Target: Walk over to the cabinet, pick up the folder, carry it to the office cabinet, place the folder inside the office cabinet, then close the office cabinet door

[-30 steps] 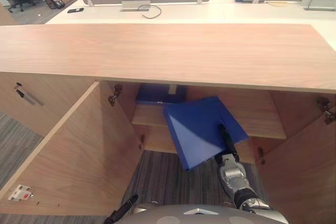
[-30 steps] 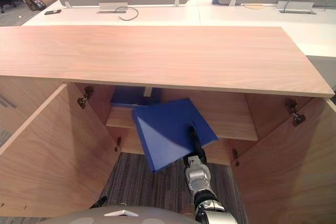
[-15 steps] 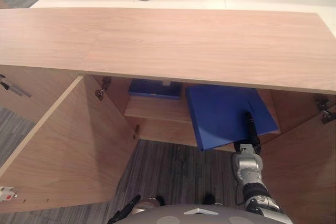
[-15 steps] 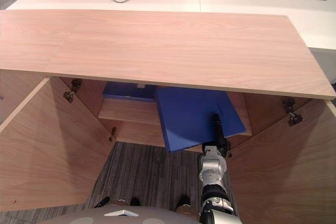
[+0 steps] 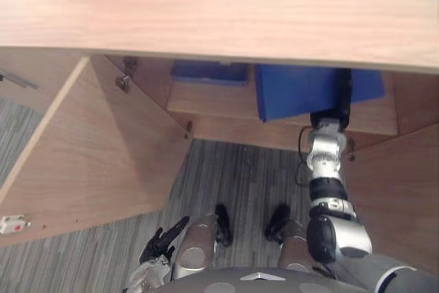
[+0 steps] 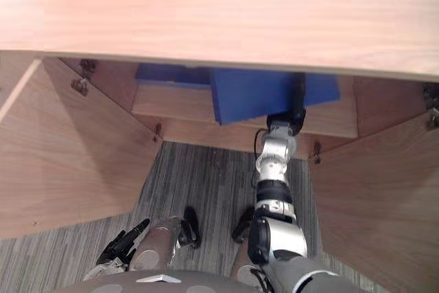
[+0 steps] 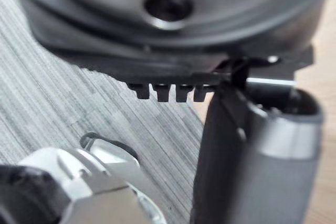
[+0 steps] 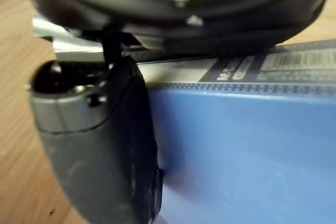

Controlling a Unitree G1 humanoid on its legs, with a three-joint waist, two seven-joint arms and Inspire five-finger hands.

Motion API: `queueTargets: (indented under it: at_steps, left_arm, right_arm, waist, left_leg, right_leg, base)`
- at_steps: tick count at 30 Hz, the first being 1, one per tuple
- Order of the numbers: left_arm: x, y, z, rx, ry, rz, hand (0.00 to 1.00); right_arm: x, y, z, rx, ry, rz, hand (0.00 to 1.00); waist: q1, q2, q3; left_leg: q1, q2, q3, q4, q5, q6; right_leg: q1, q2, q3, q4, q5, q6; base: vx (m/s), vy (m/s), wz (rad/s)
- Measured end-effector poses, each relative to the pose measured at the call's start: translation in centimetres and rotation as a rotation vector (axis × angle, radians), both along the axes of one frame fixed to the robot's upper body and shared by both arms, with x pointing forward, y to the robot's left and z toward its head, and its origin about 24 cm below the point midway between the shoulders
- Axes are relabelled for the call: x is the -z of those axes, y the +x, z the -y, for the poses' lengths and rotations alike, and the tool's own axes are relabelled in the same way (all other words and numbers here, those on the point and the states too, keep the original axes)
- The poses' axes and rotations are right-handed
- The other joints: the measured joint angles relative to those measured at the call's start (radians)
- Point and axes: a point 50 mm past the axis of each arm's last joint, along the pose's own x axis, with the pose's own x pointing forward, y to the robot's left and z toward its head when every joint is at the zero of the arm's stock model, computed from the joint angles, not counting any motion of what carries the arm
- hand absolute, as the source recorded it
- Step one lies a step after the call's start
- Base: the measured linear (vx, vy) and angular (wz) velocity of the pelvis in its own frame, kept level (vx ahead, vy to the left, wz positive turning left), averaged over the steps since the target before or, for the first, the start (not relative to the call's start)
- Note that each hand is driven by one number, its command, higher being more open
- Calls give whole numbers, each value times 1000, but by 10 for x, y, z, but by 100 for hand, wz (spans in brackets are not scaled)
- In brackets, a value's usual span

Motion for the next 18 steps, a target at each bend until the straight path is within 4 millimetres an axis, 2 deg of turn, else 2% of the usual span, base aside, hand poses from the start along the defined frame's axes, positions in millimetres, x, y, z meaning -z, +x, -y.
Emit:
queueTargets:
  at_steps: [4,8,14,18]
  left_arm:
    - [-4,9,0,-30,-7,44,100]
    - [-7,19,5,-58,-22,80,100]
    - [-10,27,4,-45,-7,89,100]
    - [-12,32,3,-24,3,103,100]
  right_arm:
    - [-38,12,12,86,112,93,0]
    - [-65,10,29,180,175,159,0]
    - [-86,2,50,271,139,177,0]
    - [-96,2,58,284,131,175,0]
  waist:
    - [-2,19,38]
    - [3,41,66]
    - [23,37,73]
    - [22,39,102]
  left_leg:
    - [-136,31,-24,173,-55,4]
    - [-231,49,-44,306,-100,9]
    - [-355,77,-80,496,-164,8]
    - [-376,86,-89,554,-184,9]
  right_leg:
    - [-125,-34,14,167,-59,-21]
    - [-210,-67,23,298,-108,-35]
    - [-320,-101,47,480,-177,-53]
    - [-334,-117,50,535,-200,-53]
  base:
    - [-128,-40,3]
    - [-95,6,7]
    - [-79,-4,5]
    - [-93,-6,2]
